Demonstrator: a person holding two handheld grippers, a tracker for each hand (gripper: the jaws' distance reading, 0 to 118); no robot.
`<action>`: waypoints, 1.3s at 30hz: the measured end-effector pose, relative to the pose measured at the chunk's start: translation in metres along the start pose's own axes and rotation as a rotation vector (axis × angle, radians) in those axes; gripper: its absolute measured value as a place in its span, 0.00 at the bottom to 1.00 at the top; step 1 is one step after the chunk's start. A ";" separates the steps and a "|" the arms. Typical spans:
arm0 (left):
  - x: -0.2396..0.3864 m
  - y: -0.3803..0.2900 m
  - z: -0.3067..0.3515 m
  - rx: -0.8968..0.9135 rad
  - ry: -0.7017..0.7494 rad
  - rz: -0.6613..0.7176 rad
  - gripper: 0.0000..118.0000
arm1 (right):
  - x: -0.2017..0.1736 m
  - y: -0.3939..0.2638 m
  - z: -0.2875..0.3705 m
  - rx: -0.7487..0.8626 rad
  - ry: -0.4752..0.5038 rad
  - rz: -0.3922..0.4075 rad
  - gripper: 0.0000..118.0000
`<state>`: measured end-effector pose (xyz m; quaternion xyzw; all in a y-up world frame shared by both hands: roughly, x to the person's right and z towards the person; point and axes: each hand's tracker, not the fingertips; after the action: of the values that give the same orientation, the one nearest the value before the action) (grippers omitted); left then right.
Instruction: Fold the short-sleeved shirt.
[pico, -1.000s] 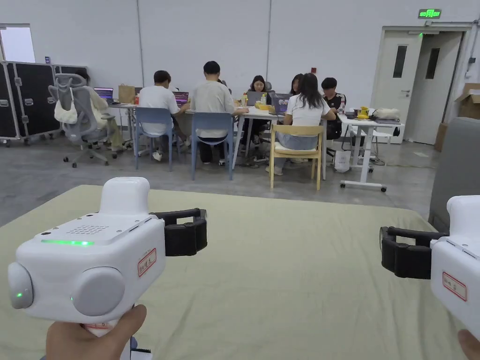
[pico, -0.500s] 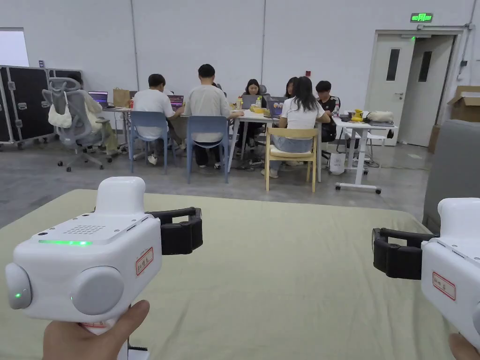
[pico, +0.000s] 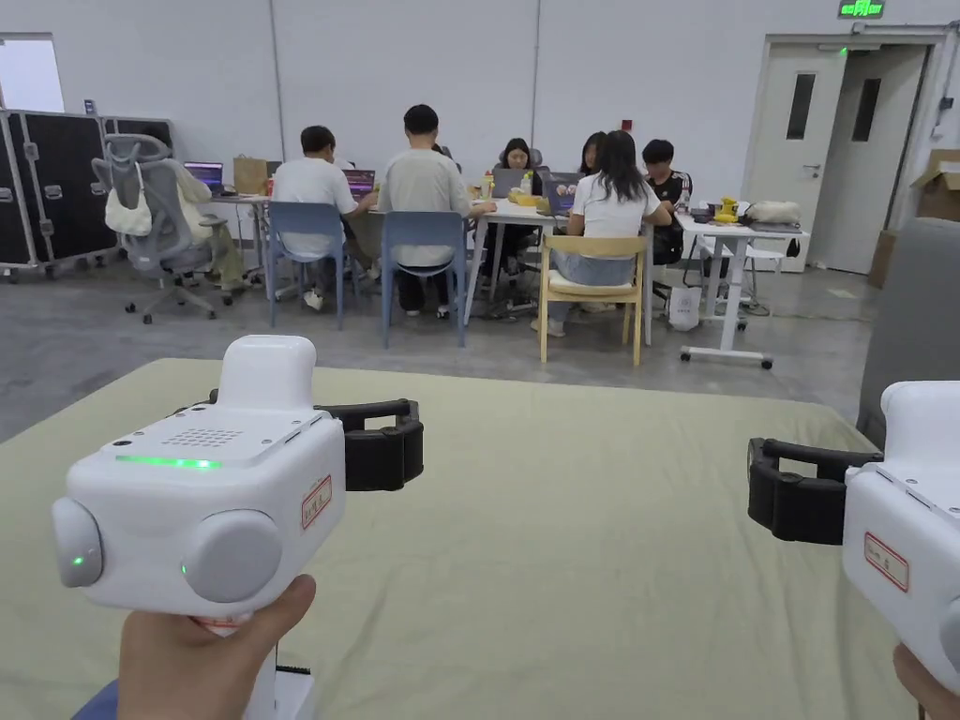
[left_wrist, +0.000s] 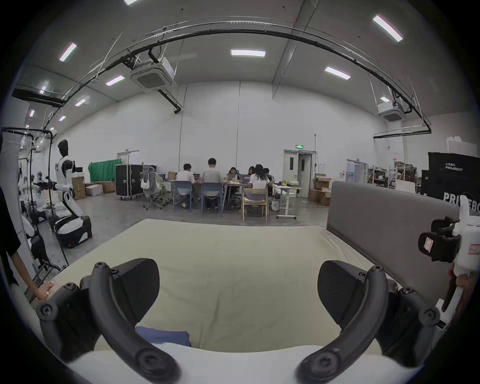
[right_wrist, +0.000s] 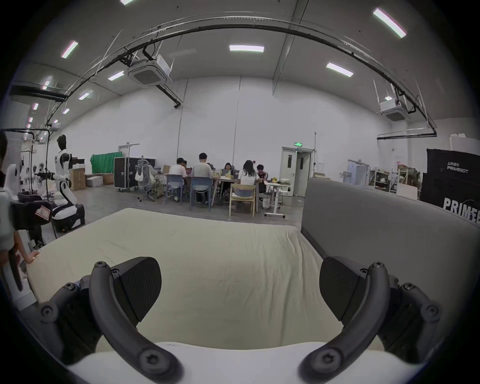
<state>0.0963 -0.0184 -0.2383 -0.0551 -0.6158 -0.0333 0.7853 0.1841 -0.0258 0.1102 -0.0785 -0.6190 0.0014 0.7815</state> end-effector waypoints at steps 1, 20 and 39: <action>-0.001 0.000 -0.002 -0.004 0.004 0.000 1.00 | 0.000 0.000 -0.001 -0.007 -0.003 0.003 1.00; 0.004 0.001 -0.013 -0.004 0.006 -0.005 1.00 | 0.004 0.005 -0.010 -0.023 0.009 -0.034 1.00; -0.007 0.003 -0.020 -0.006 -0.023 0.052 1.00 | 0.000 0.001 -0.012 -0.003 -0.042 -0.028 1.00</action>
<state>0.1141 -0.0180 -0.2501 -0.0738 -0.6231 -0.0139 0.7785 0.1961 -0.0260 0.1071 -0.0708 -0.6362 -0.0090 0.7682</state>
